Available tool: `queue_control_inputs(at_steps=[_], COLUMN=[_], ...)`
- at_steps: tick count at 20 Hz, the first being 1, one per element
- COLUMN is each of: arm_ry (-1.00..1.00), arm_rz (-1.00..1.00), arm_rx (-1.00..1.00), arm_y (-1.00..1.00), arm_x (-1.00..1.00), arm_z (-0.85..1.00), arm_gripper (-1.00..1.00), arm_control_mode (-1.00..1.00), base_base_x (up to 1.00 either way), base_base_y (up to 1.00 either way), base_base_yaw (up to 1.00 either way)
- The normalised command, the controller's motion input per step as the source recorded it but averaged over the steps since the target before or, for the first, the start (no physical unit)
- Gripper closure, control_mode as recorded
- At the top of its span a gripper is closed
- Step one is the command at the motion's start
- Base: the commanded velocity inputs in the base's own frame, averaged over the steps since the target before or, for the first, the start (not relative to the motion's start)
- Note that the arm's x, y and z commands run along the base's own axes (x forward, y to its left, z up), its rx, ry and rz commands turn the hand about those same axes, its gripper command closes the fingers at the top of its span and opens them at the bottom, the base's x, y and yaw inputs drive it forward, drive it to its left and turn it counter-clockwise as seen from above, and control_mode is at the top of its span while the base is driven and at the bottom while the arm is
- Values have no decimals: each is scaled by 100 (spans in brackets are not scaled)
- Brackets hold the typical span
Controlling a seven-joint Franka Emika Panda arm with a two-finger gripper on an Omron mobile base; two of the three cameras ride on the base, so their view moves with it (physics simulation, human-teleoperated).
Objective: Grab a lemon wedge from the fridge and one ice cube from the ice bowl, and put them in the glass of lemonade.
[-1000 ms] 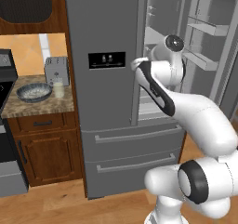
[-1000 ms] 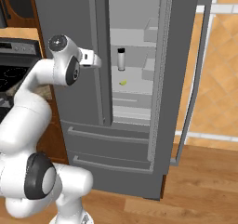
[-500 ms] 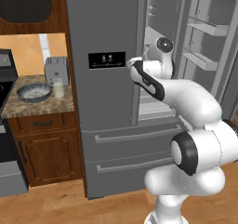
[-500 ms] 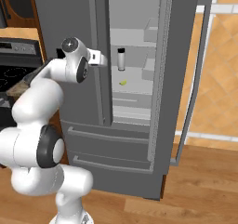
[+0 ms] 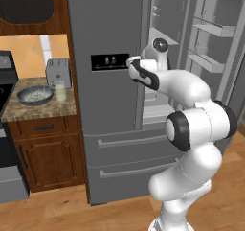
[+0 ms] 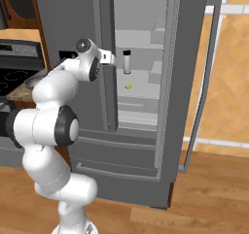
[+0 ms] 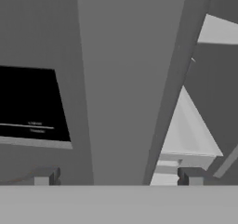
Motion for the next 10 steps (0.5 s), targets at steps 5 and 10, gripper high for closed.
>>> queue_control_inputs(at_steps=[5,10], arm_ry=[0,0], arm_rz=[0,0], arm_rx=[0,0], arm_y=[0,3], arm_x=[61,50], arm_z=[-24,-18], arm_gripper=[-100,100], arm_control_mode=[-100,-100], base_base_x=[0,0], base_base_y=[0,0], base_base_yaw=[0,0])
